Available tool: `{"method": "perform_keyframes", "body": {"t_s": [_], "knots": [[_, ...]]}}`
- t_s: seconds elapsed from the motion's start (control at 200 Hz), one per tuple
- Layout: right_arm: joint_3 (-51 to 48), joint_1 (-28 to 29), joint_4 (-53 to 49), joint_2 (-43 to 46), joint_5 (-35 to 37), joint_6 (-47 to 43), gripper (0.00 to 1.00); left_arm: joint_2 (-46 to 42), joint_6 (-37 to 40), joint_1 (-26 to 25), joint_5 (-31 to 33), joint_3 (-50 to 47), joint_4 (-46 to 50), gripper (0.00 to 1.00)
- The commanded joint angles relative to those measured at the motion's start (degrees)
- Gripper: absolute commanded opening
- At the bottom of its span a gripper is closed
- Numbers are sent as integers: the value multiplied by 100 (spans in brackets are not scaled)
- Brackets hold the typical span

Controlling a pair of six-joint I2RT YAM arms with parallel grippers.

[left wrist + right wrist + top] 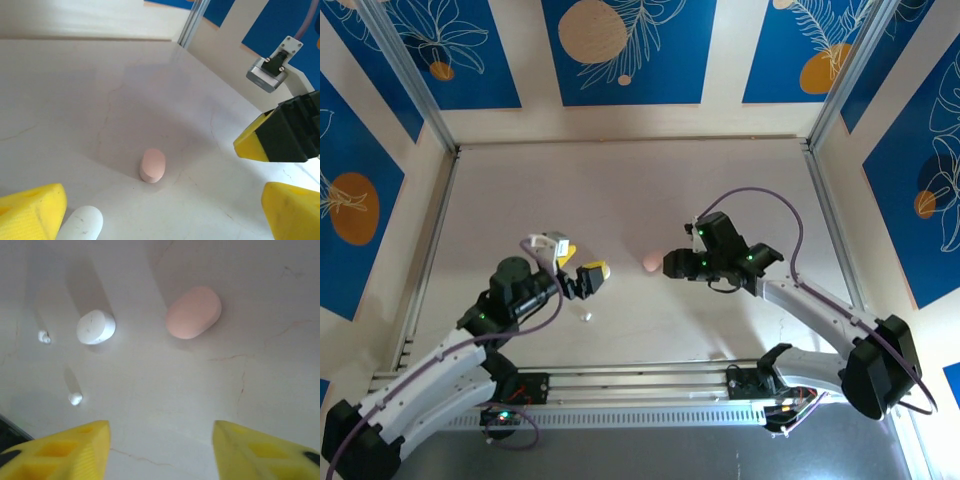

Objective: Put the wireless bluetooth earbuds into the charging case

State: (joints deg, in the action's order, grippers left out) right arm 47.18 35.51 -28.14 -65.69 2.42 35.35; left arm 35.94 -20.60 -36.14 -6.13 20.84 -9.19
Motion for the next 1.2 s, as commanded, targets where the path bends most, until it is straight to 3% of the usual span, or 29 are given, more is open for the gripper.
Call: {"method": "perform_keyframes", "body": {"t_s": [0.0,0.265,0.755,1.196], "knots": [[-113,119,-225,169,27,-90,73,-347,35,-11,440,-325,-499,100],[-221,385,4,-203,162,-117,100,-165,144,-16,540,-318,-486,100],[607,806,-108,-1587,443,-344,99,334,100,-14,674,-317,-689,100],[1696,697,-372,-2695,709,-775,99,528,192,-15,899,-344,-751,100]]}}
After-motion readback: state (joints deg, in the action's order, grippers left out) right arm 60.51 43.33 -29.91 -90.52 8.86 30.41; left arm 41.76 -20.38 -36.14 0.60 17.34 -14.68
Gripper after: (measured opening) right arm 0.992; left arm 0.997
